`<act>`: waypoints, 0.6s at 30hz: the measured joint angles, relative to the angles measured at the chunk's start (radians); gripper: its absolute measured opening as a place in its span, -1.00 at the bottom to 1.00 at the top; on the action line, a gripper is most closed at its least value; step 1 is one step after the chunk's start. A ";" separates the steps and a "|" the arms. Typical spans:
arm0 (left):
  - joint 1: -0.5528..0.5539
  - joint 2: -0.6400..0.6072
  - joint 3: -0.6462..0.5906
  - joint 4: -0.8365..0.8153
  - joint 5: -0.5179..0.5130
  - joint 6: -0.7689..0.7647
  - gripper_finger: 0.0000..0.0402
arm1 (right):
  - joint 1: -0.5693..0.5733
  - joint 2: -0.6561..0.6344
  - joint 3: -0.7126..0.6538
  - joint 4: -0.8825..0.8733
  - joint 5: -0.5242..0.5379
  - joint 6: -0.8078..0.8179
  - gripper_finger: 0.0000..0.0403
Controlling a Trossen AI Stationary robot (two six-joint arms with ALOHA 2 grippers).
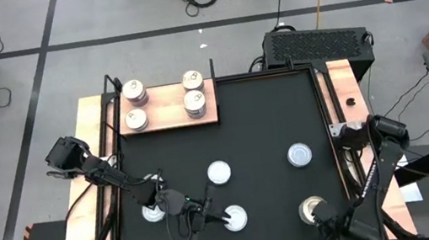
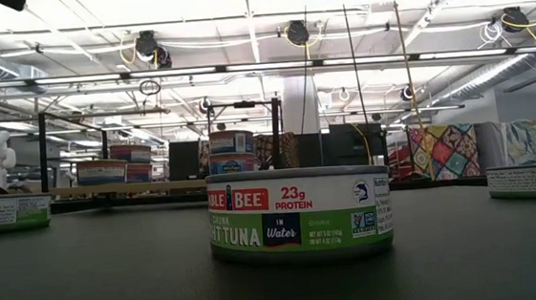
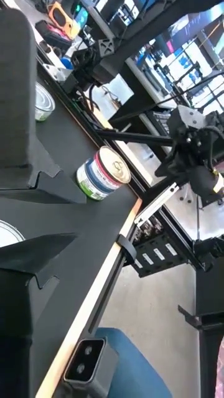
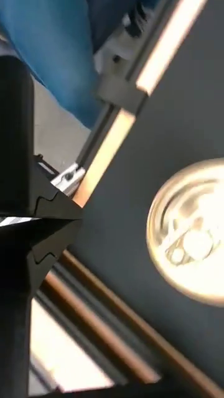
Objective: Stack canned seafood by type on shelf
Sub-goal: Stack the blue-pink tuna can on top of the other blue-pink tuna cans on the shelf
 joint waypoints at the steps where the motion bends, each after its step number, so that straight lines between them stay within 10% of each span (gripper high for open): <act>1: 0.001 0.000 0.000 0.001 0.000 0.000 -0.56 | 0.007 0.000 0.000 -0.017 -0.006 0.023 -1.00; 18: 0.007 0.115 0.162 -0.001 0.023 0.079 -0.56 | 0.024 -0.001 -0.244 0.050 0.021 0.139 -1.00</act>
